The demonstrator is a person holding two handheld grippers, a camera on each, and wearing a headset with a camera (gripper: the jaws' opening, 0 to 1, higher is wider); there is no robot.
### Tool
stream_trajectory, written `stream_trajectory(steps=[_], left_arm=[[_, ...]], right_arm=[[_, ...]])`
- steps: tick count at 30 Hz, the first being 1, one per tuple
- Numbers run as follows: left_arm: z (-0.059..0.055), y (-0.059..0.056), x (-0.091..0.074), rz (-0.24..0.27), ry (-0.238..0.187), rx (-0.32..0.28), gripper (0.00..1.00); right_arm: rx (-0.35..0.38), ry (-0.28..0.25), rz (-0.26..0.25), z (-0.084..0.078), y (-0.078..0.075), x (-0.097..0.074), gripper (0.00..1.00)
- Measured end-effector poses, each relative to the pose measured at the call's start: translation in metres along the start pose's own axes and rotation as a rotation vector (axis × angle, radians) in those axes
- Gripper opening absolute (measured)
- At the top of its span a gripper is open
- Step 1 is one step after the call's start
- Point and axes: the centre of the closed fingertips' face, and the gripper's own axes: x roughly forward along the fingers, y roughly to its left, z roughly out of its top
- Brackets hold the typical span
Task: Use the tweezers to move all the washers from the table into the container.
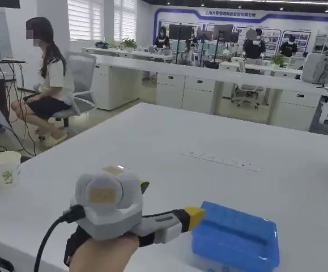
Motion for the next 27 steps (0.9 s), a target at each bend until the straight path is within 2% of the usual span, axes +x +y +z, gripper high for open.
stream_trajectory(steps=[16,21,27], left_arm=[[0.003,0.000,-0.001,0.001,-0.014,-0.008,0.78],[0.005,0.001,-0.003,0.005,-0.028,-0.025,0.78],[0.011,0.008,-0.007,0.015,-0.066,-0.079,0.78]], right_arm=[[0.011,-0.006,0.000,0.000,-0.002,-0.001,0.74],[0.019,-0.007,0.001,0.000,-0.003,-0.001,0.74],[0.018,-0.013,0.012,0.001,0.000,-0.001,0.74]])
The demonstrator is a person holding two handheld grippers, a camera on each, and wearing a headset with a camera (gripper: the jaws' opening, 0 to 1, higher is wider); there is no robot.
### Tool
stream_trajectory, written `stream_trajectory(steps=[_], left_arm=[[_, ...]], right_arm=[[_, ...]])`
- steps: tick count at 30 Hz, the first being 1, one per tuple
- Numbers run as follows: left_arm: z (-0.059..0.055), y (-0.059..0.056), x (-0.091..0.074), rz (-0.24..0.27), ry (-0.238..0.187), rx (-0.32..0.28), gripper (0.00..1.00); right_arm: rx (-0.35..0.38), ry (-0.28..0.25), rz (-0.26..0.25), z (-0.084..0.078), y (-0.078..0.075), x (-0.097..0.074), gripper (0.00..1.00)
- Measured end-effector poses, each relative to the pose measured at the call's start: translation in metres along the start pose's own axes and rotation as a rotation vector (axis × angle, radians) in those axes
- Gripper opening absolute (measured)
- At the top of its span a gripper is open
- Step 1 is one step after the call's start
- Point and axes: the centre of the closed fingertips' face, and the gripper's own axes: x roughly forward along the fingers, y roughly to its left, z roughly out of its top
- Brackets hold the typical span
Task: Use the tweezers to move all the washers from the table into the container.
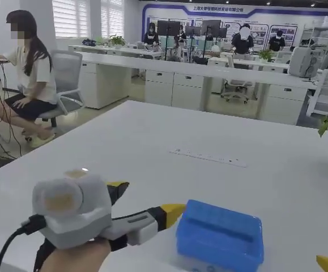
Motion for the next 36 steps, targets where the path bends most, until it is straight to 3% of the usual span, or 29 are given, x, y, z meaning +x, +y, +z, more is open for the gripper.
stream_trajectory(steps=[5,7,10,17,26,32,36], left_arm=[[0.002,0.008,-0.002,0.042,-0.014,-0.021,0.77],[0.001,0.014,-0.002,0.065,-0.010,-0.052,0.78],[0.007,0.018,-0.004,0.060,-0.051,-0.121,0.78],[0.008,0.024,-0.006,0.111,-0.057,-0.102,0.80],[0.016,0.033,-0.011,0.163,-0.105,-0.110,0.79],[0.014,0.034,-0.010,0.176,-0.089,-0.103,0.79],[0.009,0.030,-0.005,0.158,-0.056,-0.088,0.79]], right_arm=[[0.017,0.009,0.011,-0.002,0.001,0.001,0.74],[0.028,0.022,0.020,-0.005,0.001,0.003,0.73],[0.031,0.035,0.032,-0.007,0.003,0.004,0.73],[0.031,0.036,0.069,-0.007,0.007,0.005,0.73],[0.044,0.046,0.065,-0.011,0.002,0.006,0.71],[0.044,0.061,0.091,-0.014,0.005,0.009,0.71],[0.035,0.067,0.061,-0.016,-0.001,0.008,0.71]])
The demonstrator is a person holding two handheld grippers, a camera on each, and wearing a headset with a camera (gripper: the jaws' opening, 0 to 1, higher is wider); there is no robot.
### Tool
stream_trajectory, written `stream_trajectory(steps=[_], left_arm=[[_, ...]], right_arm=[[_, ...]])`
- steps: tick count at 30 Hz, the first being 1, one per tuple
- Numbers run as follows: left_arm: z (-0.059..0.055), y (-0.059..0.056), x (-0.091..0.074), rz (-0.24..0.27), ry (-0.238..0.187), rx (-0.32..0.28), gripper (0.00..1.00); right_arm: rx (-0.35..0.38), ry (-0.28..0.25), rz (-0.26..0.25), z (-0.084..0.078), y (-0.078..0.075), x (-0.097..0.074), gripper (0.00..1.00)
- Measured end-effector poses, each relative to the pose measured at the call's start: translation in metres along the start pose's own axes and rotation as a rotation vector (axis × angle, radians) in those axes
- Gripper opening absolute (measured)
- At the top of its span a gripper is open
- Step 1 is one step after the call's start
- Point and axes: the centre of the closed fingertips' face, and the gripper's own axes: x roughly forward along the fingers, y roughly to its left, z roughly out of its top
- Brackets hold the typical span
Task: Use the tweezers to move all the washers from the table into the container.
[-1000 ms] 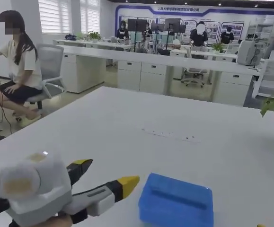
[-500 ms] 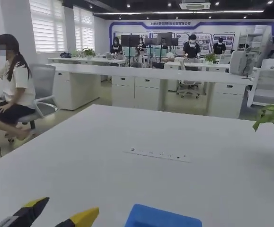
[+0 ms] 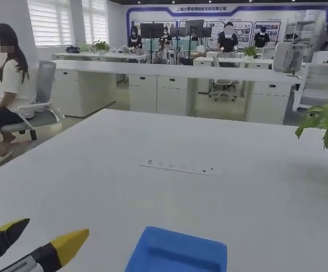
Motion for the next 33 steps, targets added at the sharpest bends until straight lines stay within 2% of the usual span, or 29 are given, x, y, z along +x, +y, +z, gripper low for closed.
stream_trajectory(steps=[6,10,17,19,20,22,24,25,26,27,29,31,32,33], left_arm=[[-0.007,-0.004,0.004,-0.029,0.042,0.000,0.79],[-0.012,-0.012,0.006,-0.069,0.070,0.008,0.79],[-0.017,-0.022,0.006,-0.142,0.103,0.027,0.79],[-0.023,-0.029,0.007,-0.186,0.148,0.048,0.80],[-0.029,-0.033,0.007,-0.222,0.183,0.056,0.80],[-0.039,-0.037,0.006,-0.253,0.256,0.056,0.79],[-0.051,-0.044,0.005,-0.320,0.327,0.101,0.74],[-0.059,-0.048,0.004,-0.357,0.383,0.118,0.71],[-0.062,-0.051,0.004,-0.389,0.402,0.126,0.67],[-0.069,-0.058,0.003,-0.434,0.451,0.116,0.61],[-0.080,-0.066,0.002,-0.507,0.508,0.130,0.54],[-0.090,-0.069,0.003,-0.543,0.545,0.156,0.52],[-0.100,-0.072,0.000,-0.586,0.596,0.168,0.48],[-0.106,-0.072,-0.001,-0.597,0.625,0.175,0.45]], right_arm=[[0.007,0.002,-0.031,-0.002,-0.008,-0.001,0.71],[-0.016,0.010,-0.054,-0.003,-0.011,-0.001,0.72],[-0.018,-0.014,-0.113,0.002,-0.019,-0.006,0.72],[-0.031,0.000,-0.128,0.002,-0.022,-0.007,0.72],[-0.049,0.025,-0.129,0.000,-0.022,-0.007,0.72],[-0.082,0.100,-0.127,-0.009,-0.027,-0.008,0.69],[-0.100,0.133,-0.101,-0.010,-0.023,-0.006,0.66],[-0.106,0.164,-0.075,-0.013,-0.019,-0.005,0.64],[-0.091,0.183,-0.053,-0.013,-0.013,-0.003,0.62],[-0.094,0.198,-0.022,-0.012,-0.007,0.000,0.58],[-0.121,0.215,0.020,-0.010,-0.001,0.008,0.51],[-0.132,0.237,0.079,-0.010,0.010,0.014,0.47],[-0.146,0.269,0.109,-0.013,0.011,0.019,0.44],[-0.154,0.281,0.133,-0.015,0.015,0.022,0.40]])
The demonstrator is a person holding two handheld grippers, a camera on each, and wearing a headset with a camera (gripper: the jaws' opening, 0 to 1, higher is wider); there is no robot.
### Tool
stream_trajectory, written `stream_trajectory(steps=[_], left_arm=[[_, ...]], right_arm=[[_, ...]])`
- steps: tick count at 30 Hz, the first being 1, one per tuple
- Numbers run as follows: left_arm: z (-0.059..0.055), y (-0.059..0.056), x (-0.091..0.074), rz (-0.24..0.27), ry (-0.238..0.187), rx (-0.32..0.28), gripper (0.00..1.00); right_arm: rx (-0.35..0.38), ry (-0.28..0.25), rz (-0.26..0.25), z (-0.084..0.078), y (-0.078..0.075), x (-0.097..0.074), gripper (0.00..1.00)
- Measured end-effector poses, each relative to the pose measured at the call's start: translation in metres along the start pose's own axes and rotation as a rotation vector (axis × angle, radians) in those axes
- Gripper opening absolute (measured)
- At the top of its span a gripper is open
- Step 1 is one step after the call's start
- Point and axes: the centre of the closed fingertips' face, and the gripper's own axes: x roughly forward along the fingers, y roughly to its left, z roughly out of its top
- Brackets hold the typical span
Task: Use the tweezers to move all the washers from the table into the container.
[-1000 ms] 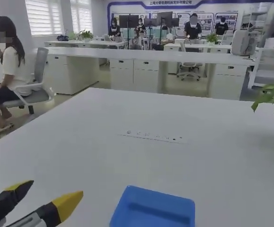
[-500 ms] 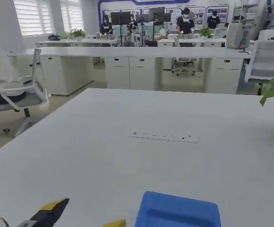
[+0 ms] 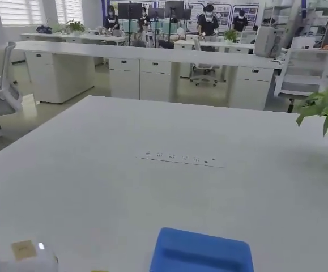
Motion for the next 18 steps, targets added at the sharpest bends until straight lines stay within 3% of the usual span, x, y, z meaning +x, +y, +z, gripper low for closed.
stream_trajectory(steps=[3,4,5,8,9,11,14,16,18], left_arm=[[-0.012,-0.005,0.008,-0.053,0.066,0.026,0.39],[-0.017,-0.007,0.011,-0.074,0.091,0.045,0.38],[-0.023,-0.009,0.013,-0.099,0.126,0.055,0.35],[-0.028,-0.008,0.018,-0.117,0.164,0.082,0.32],[-0.034,-0.010,0.018,-0.146,0.197,0.078,0.31],[-0.036,-0.008,0.021,-0.147,0.207,0.080,0.29],[-0.046,-0.009,0.025,-0.172,0.256,0.132,0.26],[-0.054,-0.009,0.028,-0.184,0.300,0.204,0.25],[-0.057,-0.007,0.030,-0.182,0.318,0.260,0.25]], right_arm=[[-0.024,0.042,0.098,0.002,0.018,0.015,0.27],[-0.026,0.049,0.112,0.001,0.020,0.017,0.26],[-0.028,0.069,0.159,0.000,0.022,0.022,0.26],[-0.064,0.120,0.250,-0.002,0.040,0.036,0.24],[-0.085,0.146,0.289,-0.004,0.050,0.042,0.24],[-0.137,0.191,0.333,-0.008,0.061,0.050,0.23],[-0.204,0.237,0.389,-0.016,0.077,0.061,0.20],[-0.237,0.281,0.426,-0.026,0.086,0.067,0.20],[-0.258,0.302,0.452,-0.030,0.093,0.071,0.20]])
